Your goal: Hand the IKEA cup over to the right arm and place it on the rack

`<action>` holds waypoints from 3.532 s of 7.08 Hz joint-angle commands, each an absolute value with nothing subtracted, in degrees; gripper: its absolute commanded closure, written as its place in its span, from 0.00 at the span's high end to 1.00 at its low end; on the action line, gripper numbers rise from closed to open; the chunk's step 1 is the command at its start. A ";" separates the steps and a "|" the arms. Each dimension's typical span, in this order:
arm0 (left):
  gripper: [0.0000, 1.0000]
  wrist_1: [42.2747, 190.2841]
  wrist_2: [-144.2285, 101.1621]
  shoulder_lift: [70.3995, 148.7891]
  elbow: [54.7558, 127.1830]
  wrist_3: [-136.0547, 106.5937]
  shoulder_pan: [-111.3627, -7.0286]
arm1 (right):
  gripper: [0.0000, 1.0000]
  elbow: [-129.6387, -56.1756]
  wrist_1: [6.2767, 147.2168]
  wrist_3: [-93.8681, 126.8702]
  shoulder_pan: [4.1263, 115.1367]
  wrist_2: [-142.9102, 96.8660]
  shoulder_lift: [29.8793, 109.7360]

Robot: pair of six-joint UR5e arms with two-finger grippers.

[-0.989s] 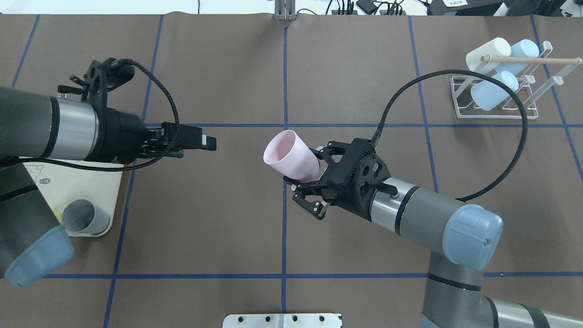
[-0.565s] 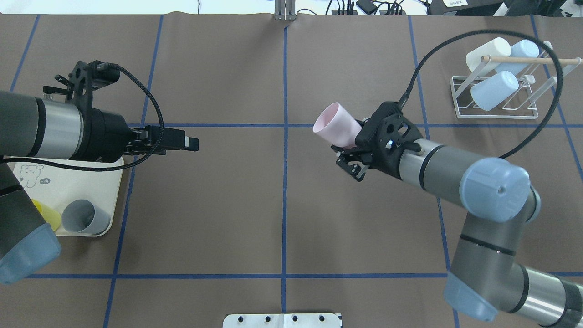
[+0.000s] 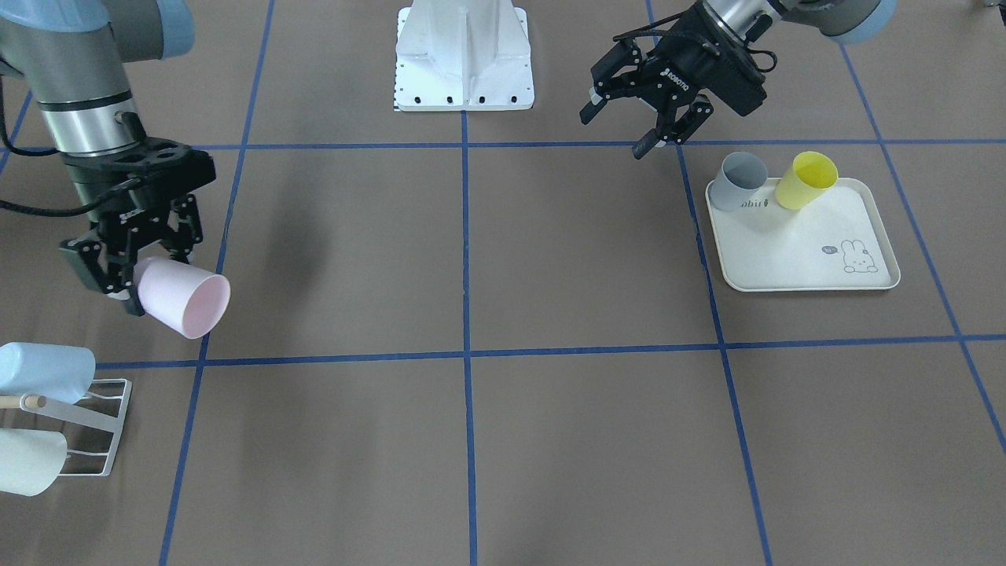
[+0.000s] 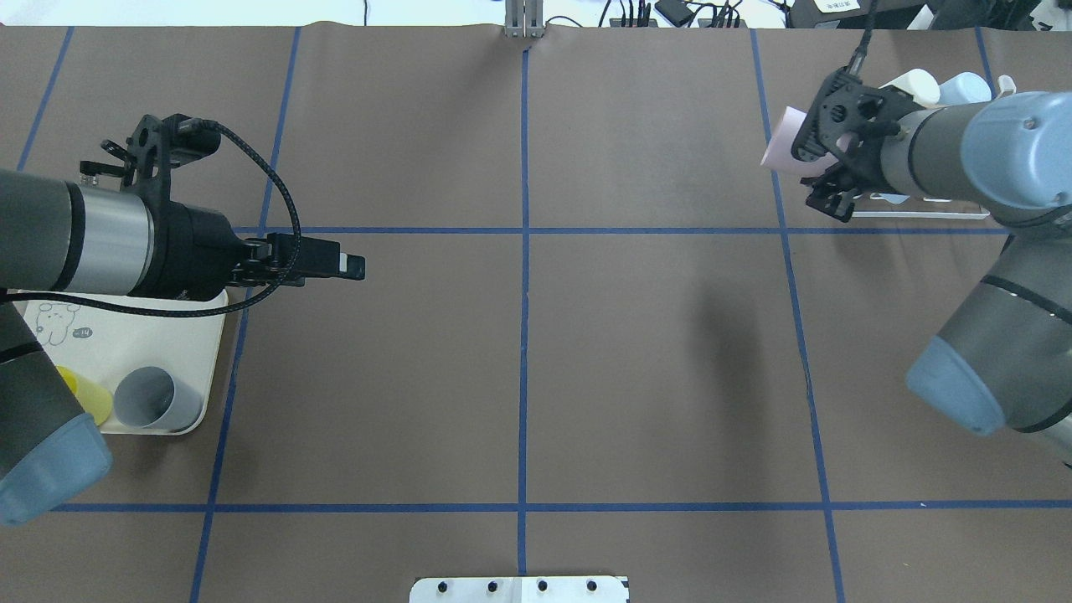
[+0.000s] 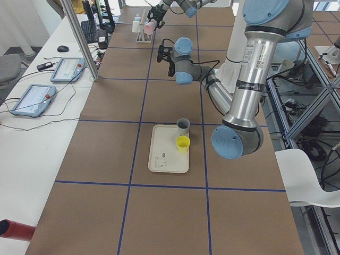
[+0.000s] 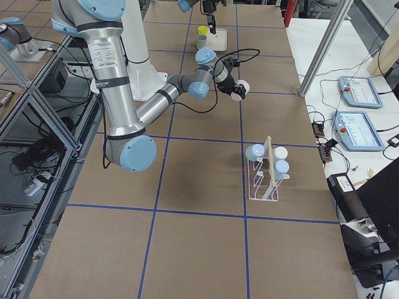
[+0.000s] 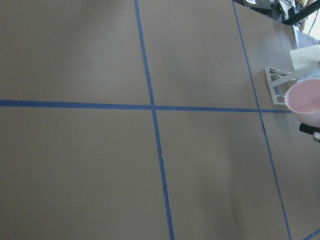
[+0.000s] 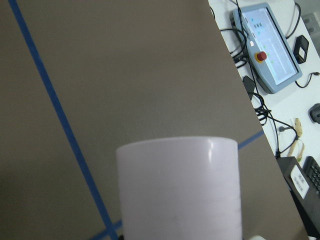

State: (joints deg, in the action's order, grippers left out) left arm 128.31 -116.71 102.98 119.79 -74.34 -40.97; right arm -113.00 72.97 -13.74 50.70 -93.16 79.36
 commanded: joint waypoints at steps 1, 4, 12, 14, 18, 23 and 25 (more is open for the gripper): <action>1.00 128.41 -116.37 103.01 119.79 -74.62 -40.78 | 0.00 -112.94 74.09 -32.97 58.59 -93.08 85.84; 1.00 128.58 -116.19 103.10 119.88 -74.79 -40.69 | 0.00 -111.02 74.18 -57.83 65.20 -90.72 90.35; 1.00 128.67 -116.28 103.10 119.79 -74.88 -40.61 | 0.00 -105.38 77.68 -69.33 56.78 -74.45 85.26; 1.00 128.67 -116.28 103.10 119.79 -74.88 -40.52 | 0.00 -103.90 77.87 -72.50 55.91 -72.00 85.08; 1.00 128.67 -116.28 103.10 119.79 -74.97 -40.52 | 0.00 -101.60 77.87 -76.89 54.41 -66.64 83.58; 1.00 128.76 -116.28 103.10 119.62 -74.97 -40.52 | 0.00 -99.85 77.96 -77.34 50.98 -60.92 83.67; 1.00 128.85 -116.28 103.10 119.53 -74.97 -40.52 | 0.00 -98.97 77.96 -77.26 49.75 -59.86 83.50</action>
State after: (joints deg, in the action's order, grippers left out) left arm 128.78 -116.28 103.10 119.56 -74.97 -40.52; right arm -99.42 77.96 -77.28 50.39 -60.45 83.56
